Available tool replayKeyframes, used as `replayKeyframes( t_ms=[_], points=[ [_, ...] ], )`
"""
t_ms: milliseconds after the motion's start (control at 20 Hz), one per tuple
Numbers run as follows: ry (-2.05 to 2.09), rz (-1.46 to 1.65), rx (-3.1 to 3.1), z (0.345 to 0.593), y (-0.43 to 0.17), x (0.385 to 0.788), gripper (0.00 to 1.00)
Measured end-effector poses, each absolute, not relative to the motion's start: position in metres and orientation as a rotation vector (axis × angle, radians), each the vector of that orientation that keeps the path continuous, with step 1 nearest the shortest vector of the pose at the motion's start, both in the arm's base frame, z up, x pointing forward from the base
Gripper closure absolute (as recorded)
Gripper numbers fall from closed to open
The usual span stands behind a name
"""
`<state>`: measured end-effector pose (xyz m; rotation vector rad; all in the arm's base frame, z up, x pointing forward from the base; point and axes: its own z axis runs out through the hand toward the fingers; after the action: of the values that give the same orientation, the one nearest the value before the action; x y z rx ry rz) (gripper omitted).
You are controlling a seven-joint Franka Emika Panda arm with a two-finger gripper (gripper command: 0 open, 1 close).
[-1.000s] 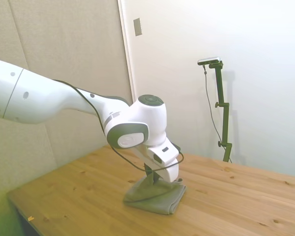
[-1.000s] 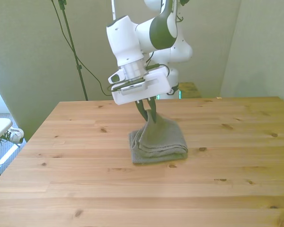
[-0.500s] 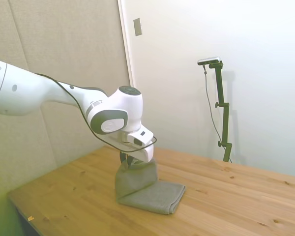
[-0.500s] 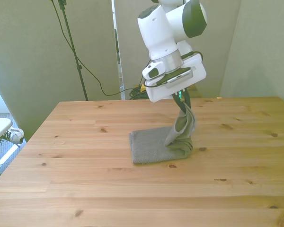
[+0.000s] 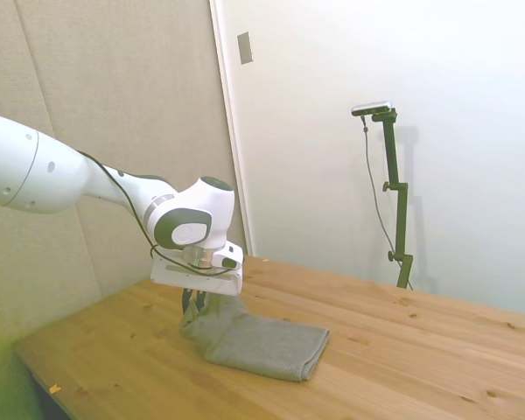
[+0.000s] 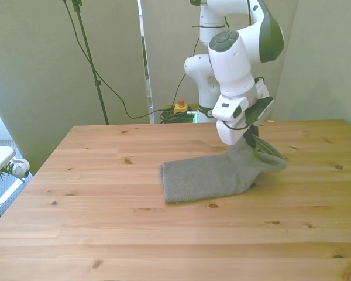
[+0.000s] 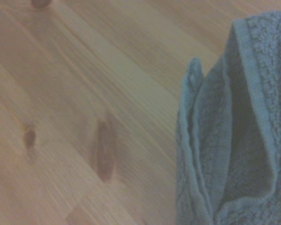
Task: Unfold the towel
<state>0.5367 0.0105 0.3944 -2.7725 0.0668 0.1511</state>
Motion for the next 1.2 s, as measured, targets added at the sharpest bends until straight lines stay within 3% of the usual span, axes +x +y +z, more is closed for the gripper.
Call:
replayKeyframes(
  t_ms=[550,1050,1200],
  points=[
    [-0.062,0.176,-2.708,0.389,0.039,0.539,0.0],
    [0.43,0.086,-2.863,0.42,0.089,0.547,0.0],
    [0.631,0.046,-2.894,0.439,0.096,0.531,0.0]
  ],
)
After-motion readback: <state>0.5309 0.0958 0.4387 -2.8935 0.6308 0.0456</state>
